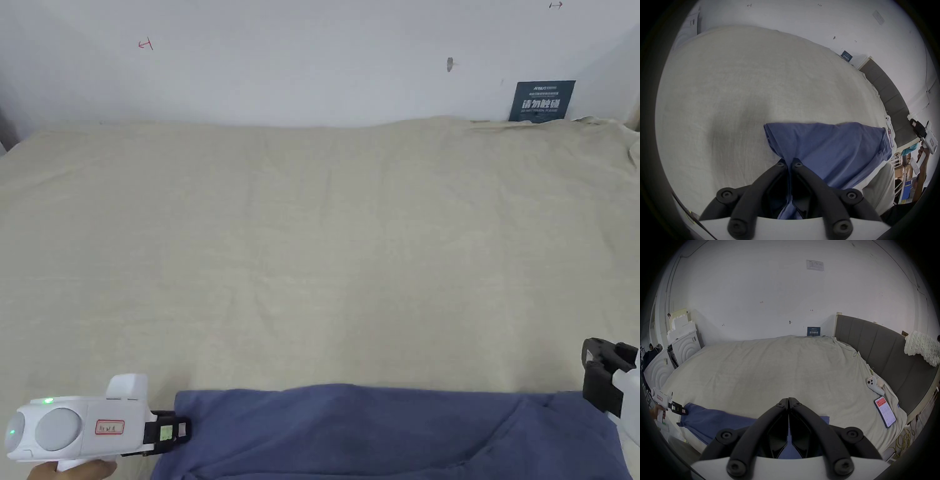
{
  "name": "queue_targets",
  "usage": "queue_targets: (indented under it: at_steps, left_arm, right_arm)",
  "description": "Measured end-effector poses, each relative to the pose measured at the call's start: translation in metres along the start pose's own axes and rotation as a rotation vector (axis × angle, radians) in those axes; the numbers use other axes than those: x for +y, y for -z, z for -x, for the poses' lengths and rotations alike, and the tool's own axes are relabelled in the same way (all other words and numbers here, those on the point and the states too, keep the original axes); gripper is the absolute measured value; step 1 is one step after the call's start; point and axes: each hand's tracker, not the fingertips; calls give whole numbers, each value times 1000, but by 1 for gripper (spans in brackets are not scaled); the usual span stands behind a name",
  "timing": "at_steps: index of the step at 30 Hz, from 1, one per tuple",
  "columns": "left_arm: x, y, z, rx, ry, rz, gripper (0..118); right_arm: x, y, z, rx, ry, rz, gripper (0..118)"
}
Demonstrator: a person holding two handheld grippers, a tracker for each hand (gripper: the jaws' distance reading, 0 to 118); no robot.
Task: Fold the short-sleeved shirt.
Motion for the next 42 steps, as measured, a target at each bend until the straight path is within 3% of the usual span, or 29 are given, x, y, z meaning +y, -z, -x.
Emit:
queue_targets:
  at_steps: [11, 23, 32, 36, 42]
  left_arm:
    - [25, -52, -8, 22, -40, -36, 0]
    - [16, -113, 39, 205, -156, -84, 0]
    - [30, -93, -59, 43, -59, -41, 0]
    - [35, -61, -106, -72, -13, 17, 0]
    - [32, -6, -165, -130, 45, 87, 0]
  right_arm:
    - [6, -6, -3, 8, 9, -21, 0]
    - [9, -9, -5, 27, 11, -41, 0]
    - [8, -18, -6, 36, 5, -54, 0]
    - [7, -21, -12, 31, 17, -63, 0]
    - [4, -27, -21, 24, 27, -67, 0]
